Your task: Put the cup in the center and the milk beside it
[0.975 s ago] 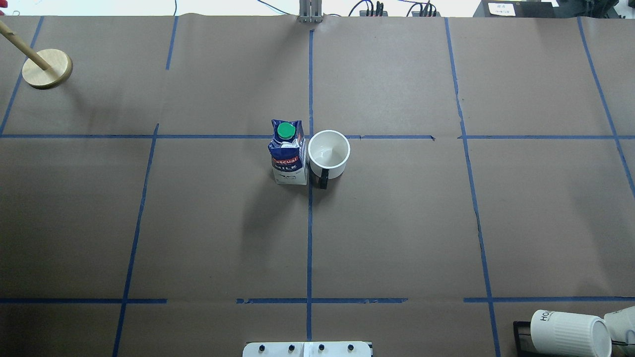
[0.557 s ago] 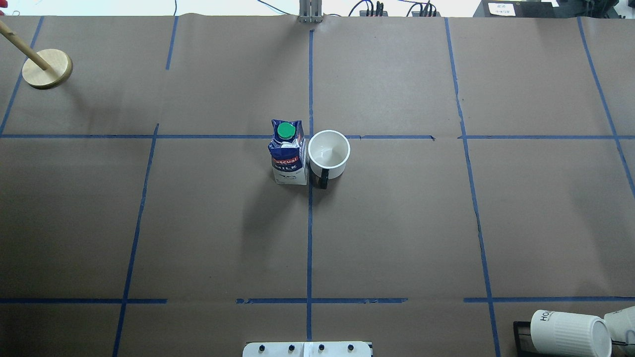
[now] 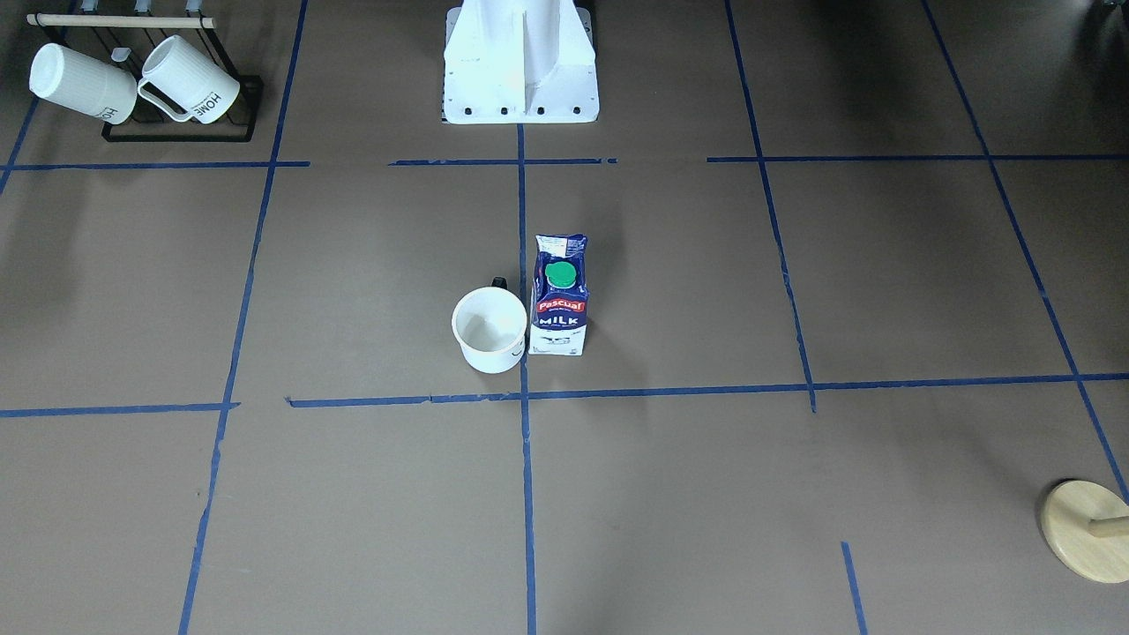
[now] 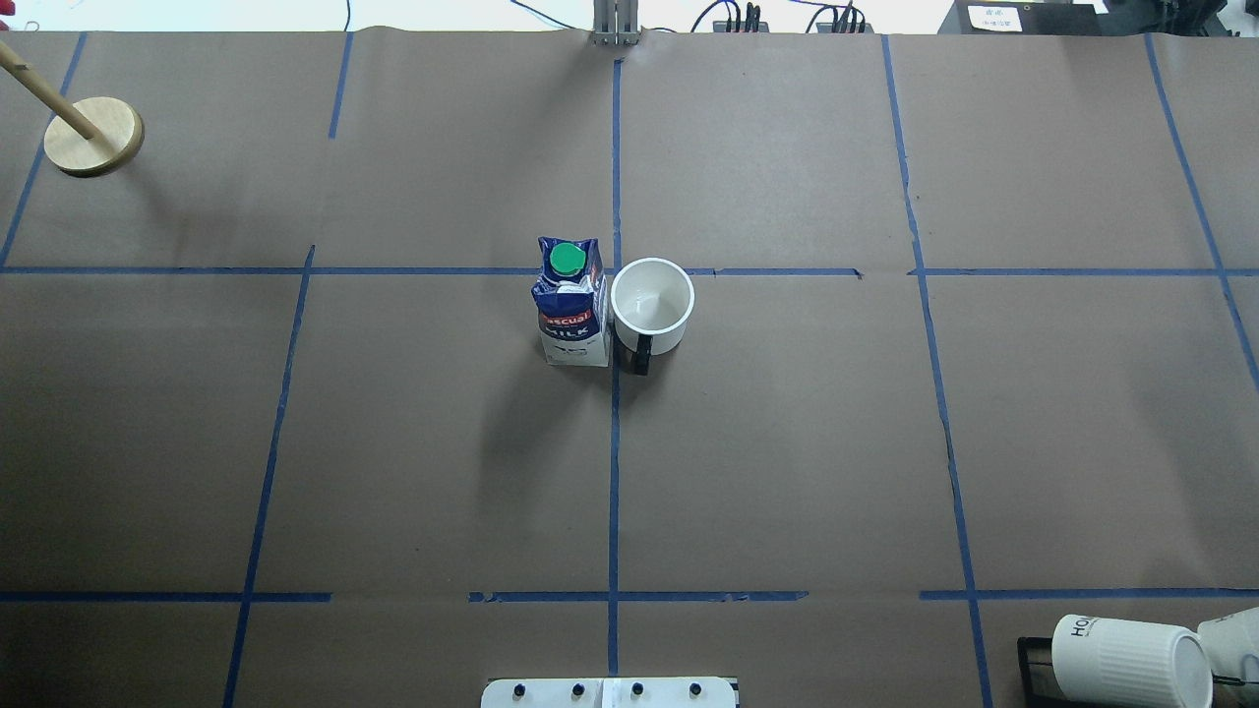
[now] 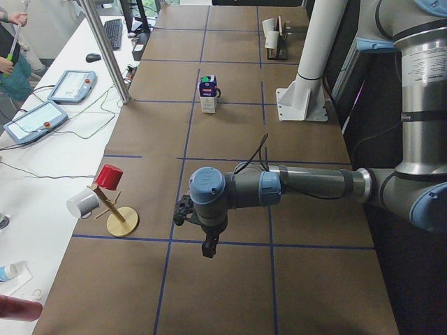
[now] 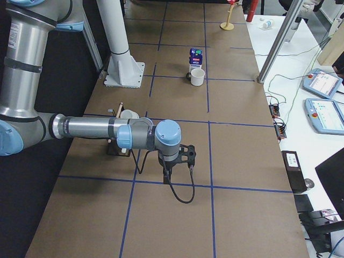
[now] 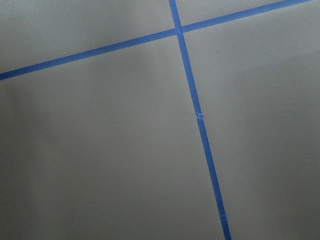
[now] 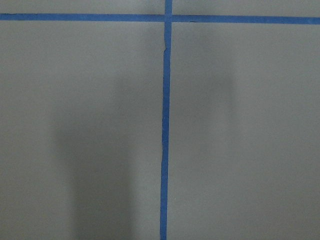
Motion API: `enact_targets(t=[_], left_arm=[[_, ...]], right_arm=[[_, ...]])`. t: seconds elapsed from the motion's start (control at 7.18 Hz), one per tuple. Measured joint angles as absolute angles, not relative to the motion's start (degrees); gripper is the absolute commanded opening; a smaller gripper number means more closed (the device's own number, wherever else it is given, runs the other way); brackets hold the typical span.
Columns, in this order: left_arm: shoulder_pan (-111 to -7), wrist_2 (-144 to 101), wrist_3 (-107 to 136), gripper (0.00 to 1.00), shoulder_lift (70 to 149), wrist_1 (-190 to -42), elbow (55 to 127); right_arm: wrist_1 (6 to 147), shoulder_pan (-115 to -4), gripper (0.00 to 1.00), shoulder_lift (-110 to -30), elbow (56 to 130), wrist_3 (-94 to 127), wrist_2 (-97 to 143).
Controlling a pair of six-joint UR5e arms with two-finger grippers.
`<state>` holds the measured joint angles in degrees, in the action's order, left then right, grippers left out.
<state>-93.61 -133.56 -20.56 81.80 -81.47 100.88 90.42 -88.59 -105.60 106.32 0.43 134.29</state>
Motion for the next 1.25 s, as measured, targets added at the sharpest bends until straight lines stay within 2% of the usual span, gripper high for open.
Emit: enact_targets(t=[1.25], left_arm=[[-93.5,-133.6,-20.4,1.00,81.1,-81.5,100.9]], right_arm=[[90.4,-88.6,1.00,-106.4,106.6,0.2,134.4]])
